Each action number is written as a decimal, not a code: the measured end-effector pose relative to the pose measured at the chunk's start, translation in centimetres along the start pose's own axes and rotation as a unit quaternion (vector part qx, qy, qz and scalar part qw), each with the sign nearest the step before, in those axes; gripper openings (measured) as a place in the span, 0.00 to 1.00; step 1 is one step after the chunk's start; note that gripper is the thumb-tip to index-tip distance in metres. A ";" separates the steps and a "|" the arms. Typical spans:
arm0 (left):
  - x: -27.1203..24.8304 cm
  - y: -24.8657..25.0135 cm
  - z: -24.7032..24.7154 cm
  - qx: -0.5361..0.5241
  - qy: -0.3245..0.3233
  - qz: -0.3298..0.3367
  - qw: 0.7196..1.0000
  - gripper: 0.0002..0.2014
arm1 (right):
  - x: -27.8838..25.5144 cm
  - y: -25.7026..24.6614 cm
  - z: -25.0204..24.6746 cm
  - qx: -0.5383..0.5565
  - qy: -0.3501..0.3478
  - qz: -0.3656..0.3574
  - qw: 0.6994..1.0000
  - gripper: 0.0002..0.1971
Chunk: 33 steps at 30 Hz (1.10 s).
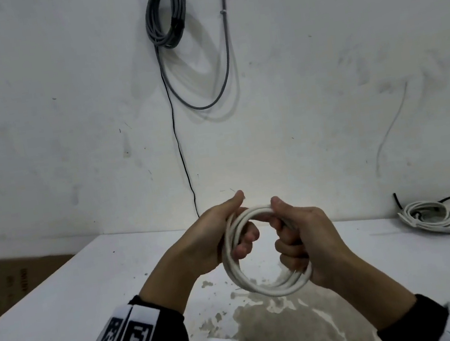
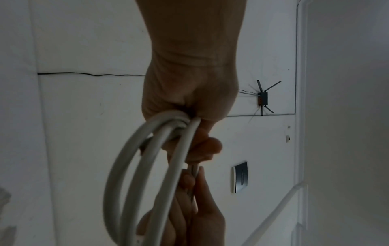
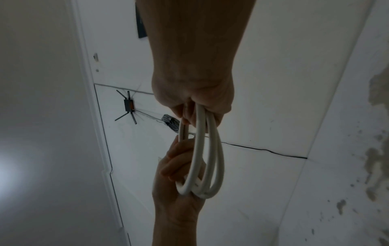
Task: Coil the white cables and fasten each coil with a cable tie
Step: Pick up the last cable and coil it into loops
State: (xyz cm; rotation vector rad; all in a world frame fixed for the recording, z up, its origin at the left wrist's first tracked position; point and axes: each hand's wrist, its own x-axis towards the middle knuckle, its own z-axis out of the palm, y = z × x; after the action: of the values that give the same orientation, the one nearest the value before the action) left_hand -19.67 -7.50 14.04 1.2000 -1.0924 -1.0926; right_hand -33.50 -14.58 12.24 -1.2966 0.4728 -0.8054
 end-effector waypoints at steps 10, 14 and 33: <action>-0.1 -0.1 -0.8 -0.163 -0.167 -0.083 0.969 0.15 | 0.9 0.0 -0.8 -0.249 -0.040 -0.202 0.946 0.09; 0.4 0.2 -0.2 -0.109 -0.123 -0.127 0.978 0.18 | 2.2 1.0 -1.9 -0.504 -0.060 -0.449 0.735 0.24; 0.7 -0.5 3.4 0.198 0.180 0.141 0.953 0.18 | 1.8 0.9 -3.1 -0.336 0.163 -0.465 0.803 0.12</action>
State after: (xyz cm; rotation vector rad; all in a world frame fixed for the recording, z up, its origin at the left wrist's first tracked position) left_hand -23.00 -8.68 13.77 1.4341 -1.1797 -0.4195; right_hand -34.35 -17.89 10.90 -2.1132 0.3847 -1.8207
